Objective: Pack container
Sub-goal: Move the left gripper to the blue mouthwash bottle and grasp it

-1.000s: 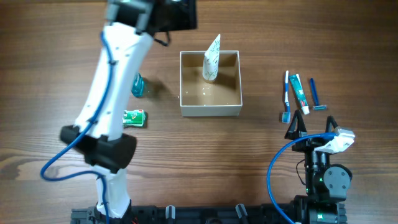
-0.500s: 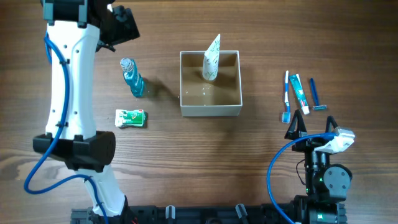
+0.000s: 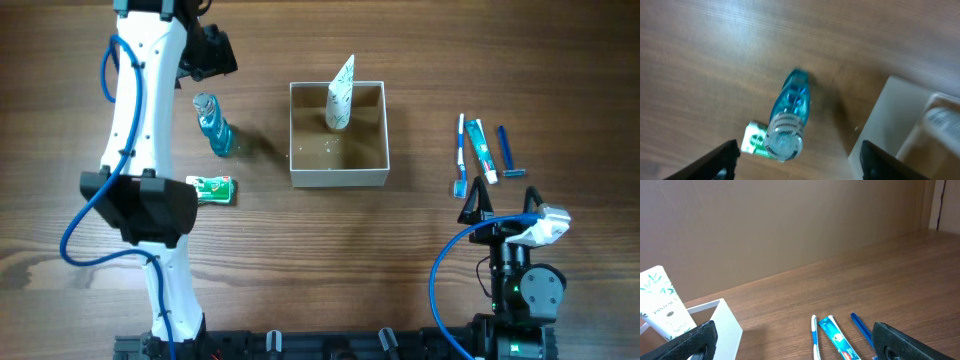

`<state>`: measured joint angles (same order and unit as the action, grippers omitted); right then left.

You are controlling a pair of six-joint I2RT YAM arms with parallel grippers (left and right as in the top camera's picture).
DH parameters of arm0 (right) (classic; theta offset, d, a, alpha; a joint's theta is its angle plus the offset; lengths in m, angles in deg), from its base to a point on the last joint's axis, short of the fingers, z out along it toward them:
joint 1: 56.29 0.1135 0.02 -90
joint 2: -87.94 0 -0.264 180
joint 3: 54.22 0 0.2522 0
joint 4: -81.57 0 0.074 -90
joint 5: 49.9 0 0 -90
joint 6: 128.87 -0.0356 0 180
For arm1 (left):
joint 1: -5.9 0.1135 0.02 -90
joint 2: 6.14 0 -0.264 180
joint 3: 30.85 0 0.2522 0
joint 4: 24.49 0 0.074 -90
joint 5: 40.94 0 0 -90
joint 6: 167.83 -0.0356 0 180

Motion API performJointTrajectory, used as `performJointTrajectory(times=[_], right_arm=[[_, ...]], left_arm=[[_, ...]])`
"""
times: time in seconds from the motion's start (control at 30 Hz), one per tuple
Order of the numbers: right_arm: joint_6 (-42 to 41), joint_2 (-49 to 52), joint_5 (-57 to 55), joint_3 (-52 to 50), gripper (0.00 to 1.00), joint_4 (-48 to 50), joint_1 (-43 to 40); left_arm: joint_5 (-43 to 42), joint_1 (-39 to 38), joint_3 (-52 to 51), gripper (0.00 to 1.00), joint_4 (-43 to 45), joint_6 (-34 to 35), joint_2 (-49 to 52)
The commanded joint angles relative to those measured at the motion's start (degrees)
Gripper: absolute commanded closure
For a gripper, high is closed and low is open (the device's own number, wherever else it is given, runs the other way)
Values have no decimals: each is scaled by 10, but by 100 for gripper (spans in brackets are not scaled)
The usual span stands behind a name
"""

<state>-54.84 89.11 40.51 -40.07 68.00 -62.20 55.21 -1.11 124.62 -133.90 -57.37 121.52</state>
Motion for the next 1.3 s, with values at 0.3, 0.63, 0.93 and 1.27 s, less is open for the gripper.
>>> performJointTrajectory(times=[0.3,0.63,0.93,1.27], right_arm=[[4,0,-3,-1,0,2,3],[4,0,-3,-1,0,2,3],[4,0,-3,-1,0,2,3],[3,0,-3,-1,0,2,3]], left_arm=[[-48,21,-47,23,-9,-77,25],[-42,36,-124,22,19,-113,25],[-50,36,-177,23,67,-157,25],[-67,36,-182,25,85,-184,25]])
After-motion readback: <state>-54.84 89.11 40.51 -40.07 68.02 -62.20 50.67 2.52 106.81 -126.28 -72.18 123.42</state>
